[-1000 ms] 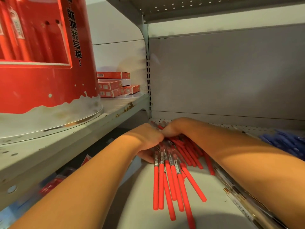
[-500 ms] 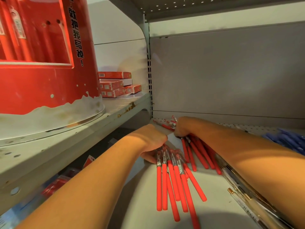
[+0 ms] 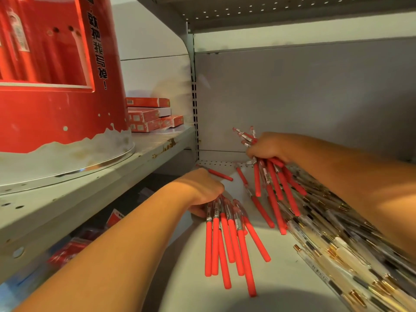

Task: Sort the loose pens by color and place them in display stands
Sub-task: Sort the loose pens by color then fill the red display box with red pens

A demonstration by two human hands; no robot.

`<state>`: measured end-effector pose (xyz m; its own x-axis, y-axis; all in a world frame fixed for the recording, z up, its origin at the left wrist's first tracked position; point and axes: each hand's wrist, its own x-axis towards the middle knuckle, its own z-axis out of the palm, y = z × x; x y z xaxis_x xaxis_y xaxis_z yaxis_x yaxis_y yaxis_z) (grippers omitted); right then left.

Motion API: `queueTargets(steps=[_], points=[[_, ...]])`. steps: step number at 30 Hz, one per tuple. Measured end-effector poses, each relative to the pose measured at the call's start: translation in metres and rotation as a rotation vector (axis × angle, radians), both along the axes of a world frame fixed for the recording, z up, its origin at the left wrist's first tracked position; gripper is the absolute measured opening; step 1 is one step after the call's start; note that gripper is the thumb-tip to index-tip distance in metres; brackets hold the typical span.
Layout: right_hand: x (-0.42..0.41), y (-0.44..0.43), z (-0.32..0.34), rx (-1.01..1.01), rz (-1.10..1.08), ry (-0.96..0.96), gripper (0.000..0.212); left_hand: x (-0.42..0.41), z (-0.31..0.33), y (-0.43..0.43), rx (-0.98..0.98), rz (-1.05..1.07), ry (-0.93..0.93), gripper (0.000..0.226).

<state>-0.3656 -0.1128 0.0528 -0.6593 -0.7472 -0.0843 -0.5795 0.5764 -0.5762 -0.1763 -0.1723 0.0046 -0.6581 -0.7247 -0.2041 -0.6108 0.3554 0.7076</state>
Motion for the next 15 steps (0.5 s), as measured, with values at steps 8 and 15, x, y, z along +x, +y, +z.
queueTargets(steps=[8, 15], points=[[0.059, 0.039, -0.025, 0.08, 0.046, -0.301, 0.029, 0.0, 0.002, 0.009, -0.091, 0.032, -0.016, 0.016], [0.09, 0.07, -0.046, 0.032, 0.124, -0.219, 0.01, -0.002, 0.002, 0.026, -0.247, -0.04, -0.017, 0.025]])
